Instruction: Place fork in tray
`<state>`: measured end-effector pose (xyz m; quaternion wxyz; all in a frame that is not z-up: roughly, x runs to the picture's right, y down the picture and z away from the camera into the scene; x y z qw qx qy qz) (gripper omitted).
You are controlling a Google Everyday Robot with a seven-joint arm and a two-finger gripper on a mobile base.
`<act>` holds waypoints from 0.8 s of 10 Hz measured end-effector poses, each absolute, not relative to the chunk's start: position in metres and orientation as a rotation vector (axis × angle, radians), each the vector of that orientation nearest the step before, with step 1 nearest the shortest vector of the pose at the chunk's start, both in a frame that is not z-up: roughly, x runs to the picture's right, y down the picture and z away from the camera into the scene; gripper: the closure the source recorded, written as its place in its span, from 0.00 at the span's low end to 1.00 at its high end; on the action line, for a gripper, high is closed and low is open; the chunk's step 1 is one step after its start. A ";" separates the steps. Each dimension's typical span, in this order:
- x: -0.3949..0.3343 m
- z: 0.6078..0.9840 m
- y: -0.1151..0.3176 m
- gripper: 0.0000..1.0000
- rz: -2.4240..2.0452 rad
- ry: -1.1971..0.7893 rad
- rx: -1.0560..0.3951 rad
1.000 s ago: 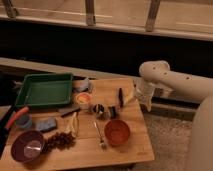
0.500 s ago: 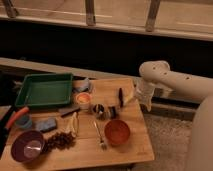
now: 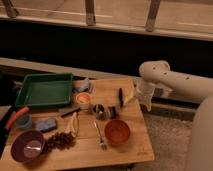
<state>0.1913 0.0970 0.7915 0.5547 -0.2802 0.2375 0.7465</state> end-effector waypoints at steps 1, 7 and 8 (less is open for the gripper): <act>0.191 0.791 0.097 0.20 1.763 0.562 -0.662; 0.112 0.770 0.111 0.20 1.478 0.512 -0.593; 0.086 0.761 0.121 0.20 1.401 0.490 -0.594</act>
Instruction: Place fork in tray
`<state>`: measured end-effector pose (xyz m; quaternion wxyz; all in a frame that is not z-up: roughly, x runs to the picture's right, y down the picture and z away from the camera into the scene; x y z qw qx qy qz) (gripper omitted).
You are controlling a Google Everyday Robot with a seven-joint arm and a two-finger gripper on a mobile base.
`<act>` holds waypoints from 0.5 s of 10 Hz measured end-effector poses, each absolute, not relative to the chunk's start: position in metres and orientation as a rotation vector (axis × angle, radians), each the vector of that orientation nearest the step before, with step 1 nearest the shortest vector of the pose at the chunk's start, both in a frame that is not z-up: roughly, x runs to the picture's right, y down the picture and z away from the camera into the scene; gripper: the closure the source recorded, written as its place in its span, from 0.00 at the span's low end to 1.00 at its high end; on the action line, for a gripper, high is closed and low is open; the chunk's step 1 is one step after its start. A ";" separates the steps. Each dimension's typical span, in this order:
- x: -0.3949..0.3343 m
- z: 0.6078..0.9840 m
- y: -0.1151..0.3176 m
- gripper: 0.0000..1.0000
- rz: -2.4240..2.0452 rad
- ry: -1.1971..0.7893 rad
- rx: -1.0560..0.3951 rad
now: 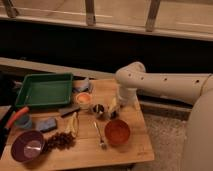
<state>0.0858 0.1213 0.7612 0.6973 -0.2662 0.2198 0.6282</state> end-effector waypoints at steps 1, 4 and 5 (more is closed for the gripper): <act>0.071 0.753 0.131 0.20 1.336 0.484 -0.590; 0.010 0.729 0.171 0.20 1.110 0.440 -0.599; -0.003 0.725 0.181 0.20 1.061 0.433 -0.601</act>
